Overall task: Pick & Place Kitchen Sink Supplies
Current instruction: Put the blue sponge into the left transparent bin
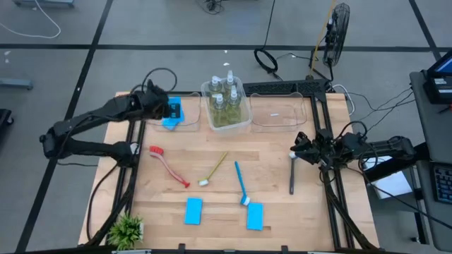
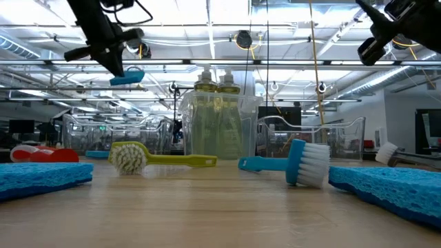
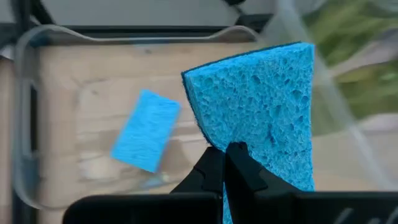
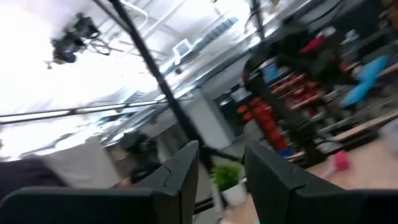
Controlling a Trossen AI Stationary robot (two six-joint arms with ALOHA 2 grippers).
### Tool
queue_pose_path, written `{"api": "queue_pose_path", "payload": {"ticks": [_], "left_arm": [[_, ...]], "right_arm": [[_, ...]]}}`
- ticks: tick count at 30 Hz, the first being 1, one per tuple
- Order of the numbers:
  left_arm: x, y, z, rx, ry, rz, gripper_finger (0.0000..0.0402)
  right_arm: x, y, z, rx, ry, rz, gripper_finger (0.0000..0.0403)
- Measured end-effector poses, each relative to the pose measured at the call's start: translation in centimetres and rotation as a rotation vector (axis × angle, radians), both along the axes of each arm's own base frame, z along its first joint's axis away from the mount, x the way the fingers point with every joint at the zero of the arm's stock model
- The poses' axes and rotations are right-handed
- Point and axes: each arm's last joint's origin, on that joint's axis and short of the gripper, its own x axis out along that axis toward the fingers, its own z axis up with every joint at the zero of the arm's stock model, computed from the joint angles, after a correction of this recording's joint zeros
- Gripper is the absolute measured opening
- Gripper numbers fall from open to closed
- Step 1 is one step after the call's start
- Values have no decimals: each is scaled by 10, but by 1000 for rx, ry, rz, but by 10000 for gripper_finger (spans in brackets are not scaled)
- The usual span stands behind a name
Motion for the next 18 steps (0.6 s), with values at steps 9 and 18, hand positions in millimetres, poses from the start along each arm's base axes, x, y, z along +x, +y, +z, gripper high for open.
{"api": "queue_pose_path", "payload": {"ticks": [9,18], "left_arm": [[9,54,-15,-98,134,-79,0],[22,86,-38,-123,239,-125,0]], "right_arm": [[-1,1,1,3,-9,27,114],[-1,1,0,1,-5,23,114]]}}
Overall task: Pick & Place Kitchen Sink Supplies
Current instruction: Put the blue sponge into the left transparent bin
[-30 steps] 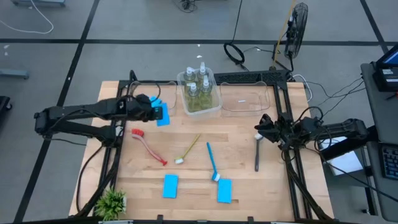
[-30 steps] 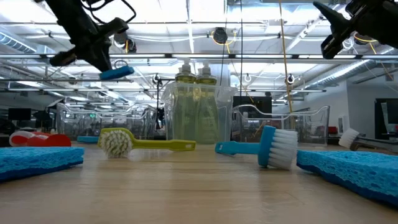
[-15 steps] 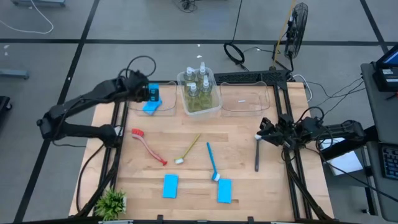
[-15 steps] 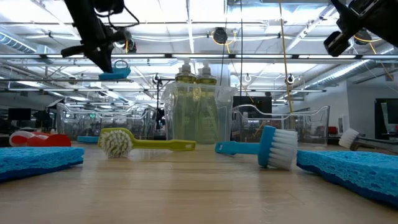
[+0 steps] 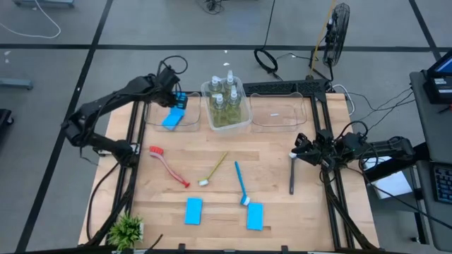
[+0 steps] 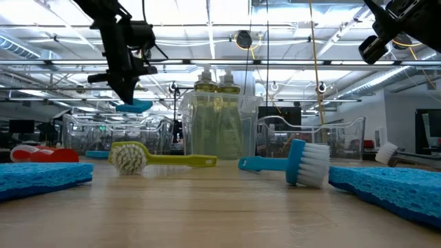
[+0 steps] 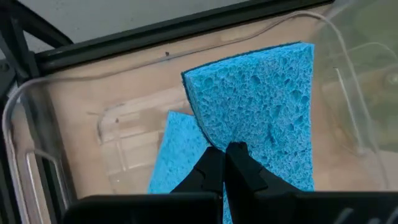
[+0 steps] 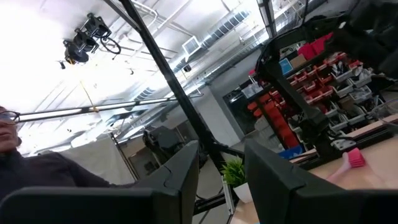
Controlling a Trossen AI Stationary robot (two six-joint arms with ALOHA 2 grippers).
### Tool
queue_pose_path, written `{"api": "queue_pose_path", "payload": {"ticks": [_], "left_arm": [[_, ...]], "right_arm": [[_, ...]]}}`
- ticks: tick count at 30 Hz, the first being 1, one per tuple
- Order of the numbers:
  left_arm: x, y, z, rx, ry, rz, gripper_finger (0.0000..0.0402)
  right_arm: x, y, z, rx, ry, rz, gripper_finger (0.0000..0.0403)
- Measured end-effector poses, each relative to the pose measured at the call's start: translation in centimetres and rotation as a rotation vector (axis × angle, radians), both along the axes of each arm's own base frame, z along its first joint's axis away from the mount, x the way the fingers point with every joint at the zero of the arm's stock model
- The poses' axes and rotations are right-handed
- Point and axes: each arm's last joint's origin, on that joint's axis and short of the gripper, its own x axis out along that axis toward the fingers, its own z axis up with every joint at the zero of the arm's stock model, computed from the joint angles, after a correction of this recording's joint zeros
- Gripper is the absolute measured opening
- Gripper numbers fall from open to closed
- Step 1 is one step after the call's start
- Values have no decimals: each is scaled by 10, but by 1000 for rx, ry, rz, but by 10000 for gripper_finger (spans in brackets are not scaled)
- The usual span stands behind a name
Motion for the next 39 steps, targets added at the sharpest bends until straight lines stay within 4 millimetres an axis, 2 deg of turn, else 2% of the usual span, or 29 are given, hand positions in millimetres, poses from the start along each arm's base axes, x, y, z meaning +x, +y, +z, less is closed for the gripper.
{"api": "queue_pose_path", "payload": {"ticks": [14,22,30,39], "left_arm": [[20,20,-44,-120,86,-60,0],[27,26,-60,-157,105,-72,0],[30,29,-67,-172,92,-68,2],[29,30,-67,-173,91,-53,30]], "right_arm": [[0,0,0,3,1,-7,114],[0,0,0,3,1,-7,114],[0,0,0,17,5,2,114],[0,0,0,18,5,3,114]]}}
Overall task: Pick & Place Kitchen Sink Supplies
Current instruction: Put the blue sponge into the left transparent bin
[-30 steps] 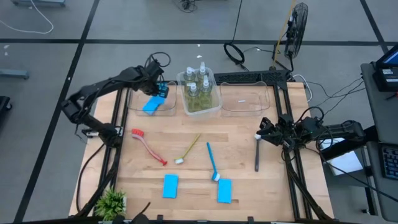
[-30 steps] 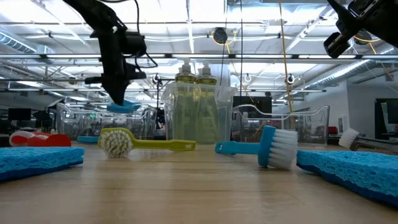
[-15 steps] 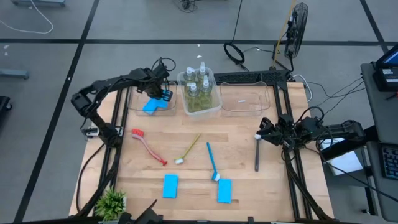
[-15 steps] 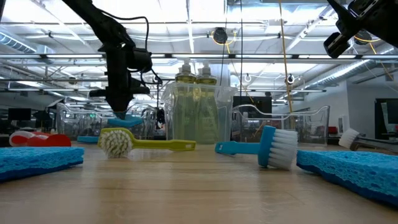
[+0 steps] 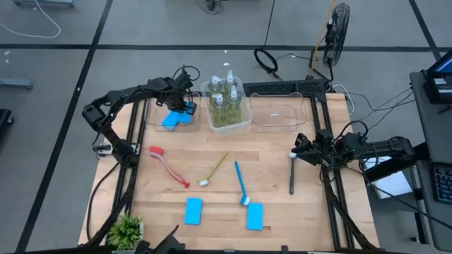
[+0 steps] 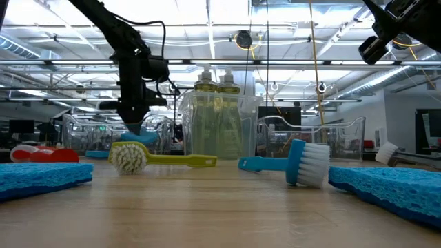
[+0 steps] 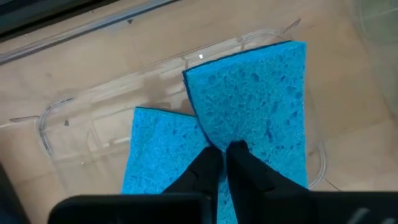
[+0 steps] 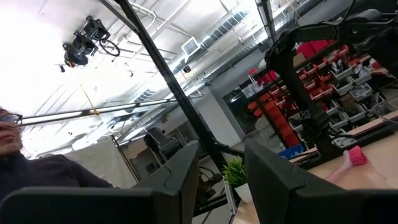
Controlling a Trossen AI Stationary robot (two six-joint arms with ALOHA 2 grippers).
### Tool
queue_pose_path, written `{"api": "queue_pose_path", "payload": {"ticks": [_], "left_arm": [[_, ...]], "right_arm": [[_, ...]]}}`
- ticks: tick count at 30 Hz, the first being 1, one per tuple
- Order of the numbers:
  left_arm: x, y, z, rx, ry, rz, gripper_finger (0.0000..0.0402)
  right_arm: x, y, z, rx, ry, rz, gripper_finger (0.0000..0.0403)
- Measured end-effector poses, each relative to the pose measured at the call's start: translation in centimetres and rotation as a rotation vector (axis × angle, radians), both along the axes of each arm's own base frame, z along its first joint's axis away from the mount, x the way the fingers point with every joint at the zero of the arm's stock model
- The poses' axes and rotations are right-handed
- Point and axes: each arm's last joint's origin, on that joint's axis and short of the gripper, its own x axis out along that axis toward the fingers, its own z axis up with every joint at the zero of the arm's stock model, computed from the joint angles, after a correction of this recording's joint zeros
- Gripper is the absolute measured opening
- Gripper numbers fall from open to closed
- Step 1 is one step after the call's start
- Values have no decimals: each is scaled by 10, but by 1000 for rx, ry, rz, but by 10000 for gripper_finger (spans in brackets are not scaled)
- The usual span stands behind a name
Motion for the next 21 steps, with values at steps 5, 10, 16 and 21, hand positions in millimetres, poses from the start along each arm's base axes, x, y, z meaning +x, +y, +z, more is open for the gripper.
{"api": "queue_pose_path", "payload": {"ticks": [5,10,16,21], "left_arm": [[0,0,0,-9,-6,-4,56],[-2,-3,-1,-31,25,-25,102],[-11,-6,10,-13,44,-21,168],[-21,-16,39,66,-31,-17,213]], "right_arm": [[0,0,0,0,0,0,114],[0,0,0,0,0,1,114],[0,0,0,-1,0,4,114],[0,0,0,-1,0,5,114]]}}
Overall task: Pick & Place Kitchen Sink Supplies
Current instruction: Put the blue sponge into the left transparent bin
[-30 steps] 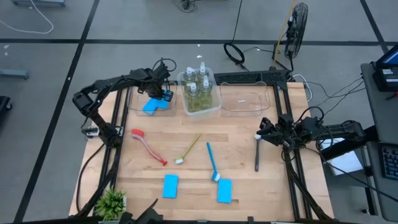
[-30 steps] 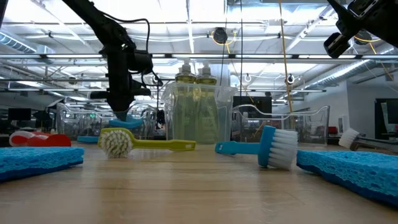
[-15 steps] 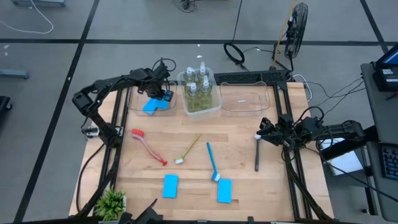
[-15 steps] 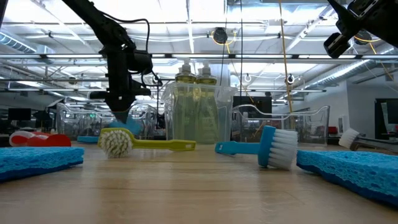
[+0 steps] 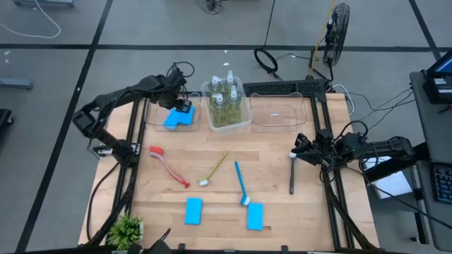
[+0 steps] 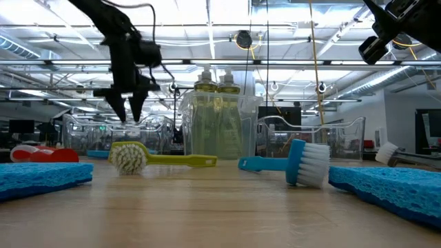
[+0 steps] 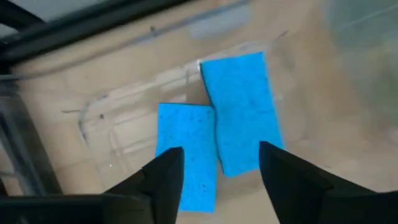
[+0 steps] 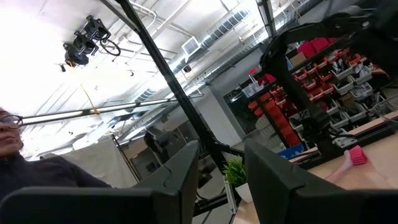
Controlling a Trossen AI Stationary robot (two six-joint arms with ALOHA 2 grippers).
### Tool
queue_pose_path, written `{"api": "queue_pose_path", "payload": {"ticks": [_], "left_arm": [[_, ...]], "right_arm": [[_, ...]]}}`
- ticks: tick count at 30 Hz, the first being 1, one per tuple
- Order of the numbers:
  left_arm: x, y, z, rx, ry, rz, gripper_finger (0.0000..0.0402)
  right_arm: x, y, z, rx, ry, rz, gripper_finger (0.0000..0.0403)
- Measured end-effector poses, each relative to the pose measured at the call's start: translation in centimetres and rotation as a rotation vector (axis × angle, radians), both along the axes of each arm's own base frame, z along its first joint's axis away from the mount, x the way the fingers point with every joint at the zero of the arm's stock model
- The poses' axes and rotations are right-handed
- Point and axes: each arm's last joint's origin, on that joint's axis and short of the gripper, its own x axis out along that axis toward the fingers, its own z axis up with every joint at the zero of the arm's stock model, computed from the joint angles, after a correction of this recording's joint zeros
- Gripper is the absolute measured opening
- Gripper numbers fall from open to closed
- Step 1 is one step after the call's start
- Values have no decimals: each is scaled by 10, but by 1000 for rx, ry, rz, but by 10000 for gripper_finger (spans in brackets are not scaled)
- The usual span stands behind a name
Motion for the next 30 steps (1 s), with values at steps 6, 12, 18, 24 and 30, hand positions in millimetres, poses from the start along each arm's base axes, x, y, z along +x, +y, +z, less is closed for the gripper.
{"api": "queue_pose_path", "payload": {"ticks": [6,12,18,24,30], "left_arm": [[-17,-29,39,16,-135,17,241],[-27,-65,62,-15,-227,23,246],[-25,-96,73,-73,-285,-10,246],[-16,-123,75,-136,-305,-56,246],[-8,-142,75,-136,-298,-105,246]], "right_arm": [[0,0,0,0,0,0,114],[0,0,0,0,0,0,114],[0,0,0,0,0,0,114],[0,0,0,0,0,0,114],[0,0,0,1,-5,-3,114]]}}
